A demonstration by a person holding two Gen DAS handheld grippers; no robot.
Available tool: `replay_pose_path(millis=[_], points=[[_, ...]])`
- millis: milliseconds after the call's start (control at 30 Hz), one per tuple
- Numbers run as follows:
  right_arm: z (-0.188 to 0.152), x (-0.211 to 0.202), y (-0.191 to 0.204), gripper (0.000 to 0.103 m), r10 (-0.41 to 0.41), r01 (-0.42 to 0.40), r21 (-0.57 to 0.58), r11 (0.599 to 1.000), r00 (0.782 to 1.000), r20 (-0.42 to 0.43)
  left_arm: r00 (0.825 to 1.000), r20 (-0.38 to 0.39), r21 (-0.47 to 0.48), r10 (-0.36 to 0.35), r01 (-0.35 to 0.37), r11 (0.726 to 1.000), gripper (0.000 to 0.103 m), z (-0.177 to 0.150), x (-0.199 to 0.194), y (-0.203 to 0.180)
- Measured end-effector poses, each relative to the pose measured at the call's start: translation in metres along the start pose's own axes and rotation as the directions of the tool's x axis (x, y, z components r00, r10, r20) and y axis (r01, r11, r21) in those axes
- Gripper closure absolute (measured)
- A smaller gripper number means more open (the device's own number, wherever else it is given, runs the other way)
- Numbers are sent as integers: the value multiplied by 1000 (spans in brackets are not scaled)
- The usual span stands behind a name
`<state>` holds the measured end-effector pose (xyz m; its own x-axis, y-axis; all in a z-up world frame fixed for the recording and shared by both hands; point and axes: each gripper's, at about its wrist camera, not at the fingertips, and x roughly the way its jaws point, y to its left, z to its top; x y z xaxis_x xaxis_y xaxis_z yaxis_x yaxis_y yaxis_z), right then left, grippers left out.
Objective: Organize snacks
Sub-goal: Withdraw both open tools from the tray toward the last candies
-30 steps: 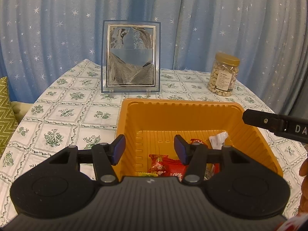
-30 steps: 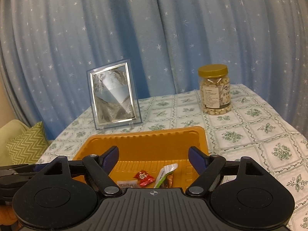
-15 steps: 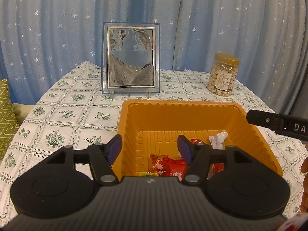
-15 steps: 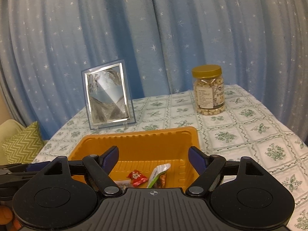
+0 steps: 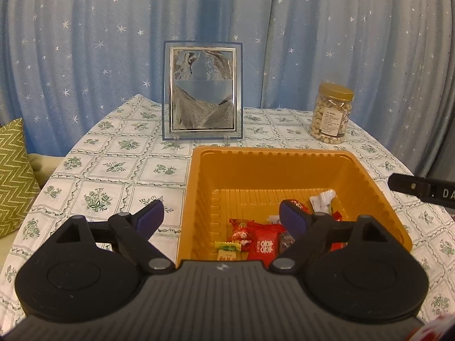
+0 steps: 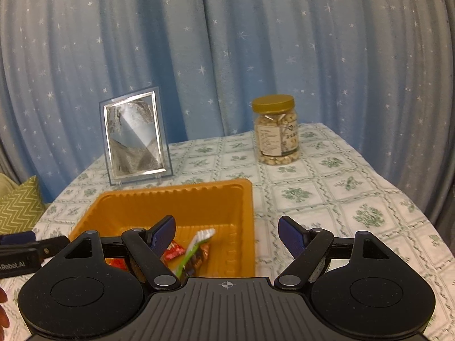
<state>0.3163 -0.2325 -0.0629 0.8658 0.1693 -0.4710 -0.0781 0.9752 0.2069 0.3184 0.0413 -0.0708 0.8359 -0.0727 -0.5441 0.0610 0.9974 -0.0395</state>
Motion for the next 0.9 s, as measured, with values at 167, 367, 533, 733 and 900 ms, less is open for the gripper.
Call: replay_pose_path(millis=[167, 367, 533, 733, 900], points=[[-9, -20, -2, 24, -14, 14, 10, 1000, 1000, -9, 1000, 3, -3, 7, -7, 1000, 6, -10, -14, -2], [-17, -43, -2, 24, -20, 20, 15, 1000, 1000, -10, 1000, -2, -16, 14, -14, 1000, 5, -24, -36, 0], [-27, -59, -5, 24, -26, 27, 22, 999, 1000, -14, 999, 17, -39, 31, -30, 999, 2, -35, -56, 3], [-45, -79, -12, 24, -36, 36, 21, 999, 999, -24, 1000, 14, -57, 25, -24, 998, 0, -47, -75, 5], [-64, -93, -19, 24, -47, 48, 29, 998, 998, -47, 1000, 14, -57, -1, 2, 998, 0, -59, -89, -1]])
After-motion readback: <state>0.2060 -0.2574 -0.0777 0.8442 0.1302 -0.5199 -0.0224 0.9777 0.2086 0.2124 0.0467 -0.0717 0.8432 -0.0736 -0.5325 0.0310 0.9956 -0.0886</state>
